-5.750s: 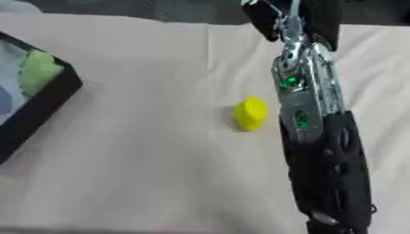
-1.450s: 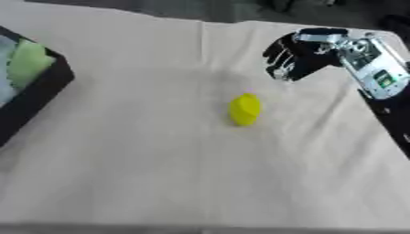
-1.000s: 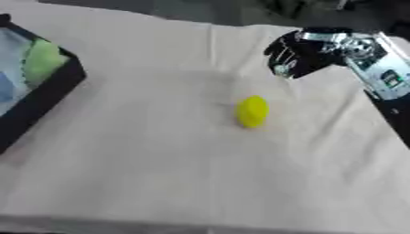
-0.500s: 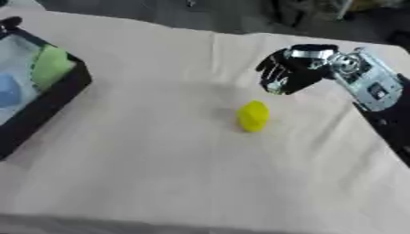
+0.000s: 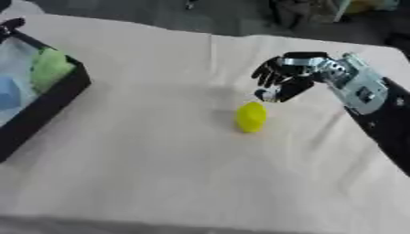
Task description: Pick up the objects with one hand, pass them to the other hand, and then place them into the box on the other side of the table.
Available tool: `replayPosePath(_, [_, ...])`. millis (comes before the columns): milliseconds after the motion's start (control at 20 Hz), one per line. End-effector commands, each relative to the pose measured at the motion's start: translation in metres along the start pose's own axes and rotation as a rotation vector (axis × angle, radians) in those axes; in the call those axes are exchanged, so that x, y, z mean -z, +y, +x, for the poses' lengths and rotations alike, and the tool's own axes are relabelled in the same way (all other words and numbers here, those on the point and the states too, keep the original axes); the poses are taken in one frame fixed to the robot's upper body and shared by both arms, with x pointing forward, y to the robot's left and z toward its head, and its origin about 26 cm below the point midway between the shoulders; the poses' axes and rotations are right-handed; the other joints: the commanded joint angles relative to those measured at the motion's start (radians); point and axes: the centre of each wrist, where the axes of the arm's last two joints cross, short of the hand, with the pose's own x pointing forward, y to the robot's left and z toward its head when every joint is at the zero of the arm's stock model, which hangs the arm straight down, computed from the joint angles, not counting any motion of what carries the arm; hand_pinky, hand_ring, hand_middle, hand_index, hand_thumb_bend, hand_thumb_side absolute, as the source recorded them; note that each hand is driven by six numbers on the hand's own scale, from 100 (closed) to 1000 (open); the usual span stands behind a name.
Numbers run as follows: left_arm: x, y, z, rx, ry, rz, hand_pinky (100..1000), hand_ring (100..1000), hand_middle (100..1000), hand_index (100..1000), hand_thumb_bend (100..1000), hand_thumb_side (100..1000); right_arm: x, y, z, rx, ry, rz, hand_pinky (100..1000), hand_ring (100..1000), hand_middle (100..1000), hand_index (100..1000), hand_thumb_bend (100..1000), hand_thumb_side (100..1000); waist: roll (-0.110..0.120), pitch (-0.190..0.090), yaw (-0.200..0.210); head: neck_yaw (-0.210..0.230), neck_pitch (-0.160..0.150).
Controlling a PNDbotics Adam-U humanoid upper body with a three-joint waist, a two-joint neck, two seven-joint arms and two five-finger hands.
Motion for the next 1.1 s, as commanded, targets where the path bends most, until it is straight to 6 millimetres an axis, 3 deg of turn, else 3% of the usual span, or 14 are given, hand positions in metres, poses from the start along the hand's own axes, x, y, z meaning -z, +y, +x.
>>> replayPosePath(50, [0.004,0.005,0.009,0.028,-0.029,-0.005,893,1000,1000,857,100,720,-0.005,-0.012,0.0,-0.052,0.008,0.002,863,799,735,855,210,364,0.007,-0.031,-0.001,-0.011,0.006])
replayPosePath(1100, [0.005,0.009,0.012,0.046,-0.028,-0.001,892,1000,1000,851,100,717,-0.004,-0.011,-0.015,-0.128,0.002,0.078,878,808,759,876,238,390,0.006,-0.022,0.0,-0.005,0.006])
